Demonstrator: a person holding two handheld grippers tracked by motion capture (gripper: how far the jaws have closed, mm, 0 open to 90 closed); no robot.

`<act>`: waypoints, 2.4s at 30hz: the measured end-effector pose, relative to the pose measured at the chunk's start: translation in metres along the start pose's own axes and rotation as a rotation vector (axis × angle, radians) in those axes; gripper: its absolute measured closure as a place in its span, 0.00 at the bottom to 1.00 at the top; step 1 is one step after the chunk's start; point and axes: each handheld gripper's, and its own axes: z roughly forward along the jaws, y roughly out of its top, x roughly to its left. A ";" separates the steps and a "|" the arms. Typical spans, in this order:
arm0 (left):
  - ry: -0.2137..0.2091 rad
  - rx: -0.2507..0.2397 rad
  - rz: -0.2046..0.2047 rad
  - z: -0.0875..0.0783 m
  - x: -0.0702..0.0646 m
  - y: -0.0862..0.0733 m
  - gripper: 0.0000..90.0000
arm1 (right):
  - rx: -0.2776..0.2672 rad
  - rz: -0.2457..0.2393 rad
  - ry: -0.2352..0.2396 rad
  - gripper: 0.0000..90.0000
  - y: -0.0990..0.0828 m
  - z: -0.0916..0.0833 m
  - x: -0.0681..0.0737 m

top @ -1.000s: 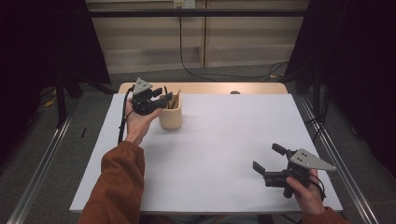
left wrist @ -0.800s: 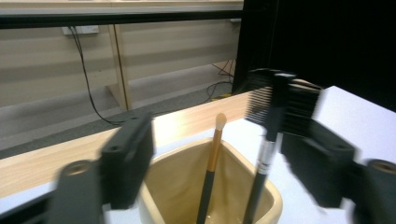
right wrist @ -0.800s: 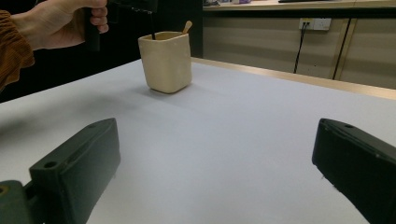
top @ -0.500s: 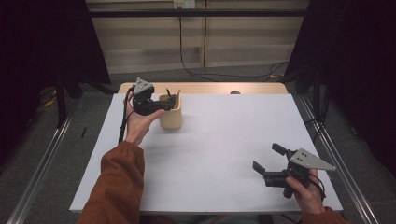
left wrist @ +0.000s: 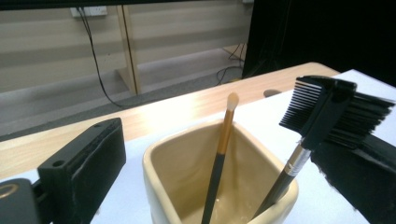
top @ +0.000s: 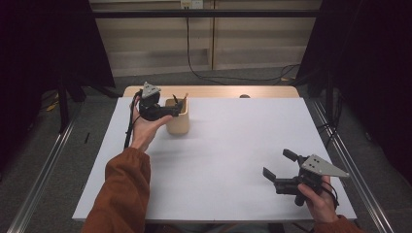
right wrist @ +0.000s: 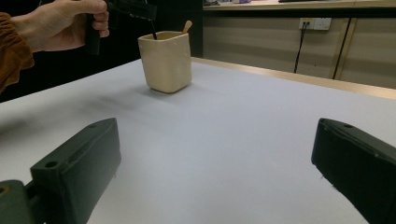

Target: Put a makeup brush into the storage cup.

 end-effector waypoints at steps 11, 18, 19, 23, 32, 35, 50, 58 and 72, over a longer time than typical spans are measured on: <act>0.014 0.030 0.015 0.003 0.004 -0.017 0.03 | -0.002 0.001 -0.002 0.01 0.000 0.000 0.000; 0.008 0.023 0.029 0.001 0.003 -0.023 0.04 | -0.004 0.002 0.000 0.01 0.000 0.000 0.000; 0.005 0.023 0.030 0.001 0.002 -0.025 0.04 | -0.004 0.002 -0.001 0.01 0.000 0.000 0.000; 0.003 0.008 0.035 -0.001 0.001 -0.027 0.04 | -0.001 -0.002 0.000 0.01 0.000 0.000 0.000; 0.021 -0.023 0.033 -0.007 0.004 -0.024 0.03 | -0.001 0.002 -0.001 0.01 0.000 0.000 0.000; 0.017 -0.027 0.025 -0.008 0.005 -0.024 0.03 | -0.001 0.004 -0.001 0.01 -0.001 0.000 -0.001; -0.025 -0.073 0.043 -0.015 -0.001 -0.019 0.02 | -0.007 0.025 -0.014 0.01 -0.002 -0.002 -0.005; -0.041 -0.106 0.039 -0.025 -0.006 -0.018 0.02 | -0.013 0.025 -0.019 0.01 -0.002 -0.004 -0.005; -0.041 -0.113 0.027 -0.048 -0.008 -0.023 0.02 | -0.009 0.015 -0.017 0.01 -0.001 -0.003 -0.002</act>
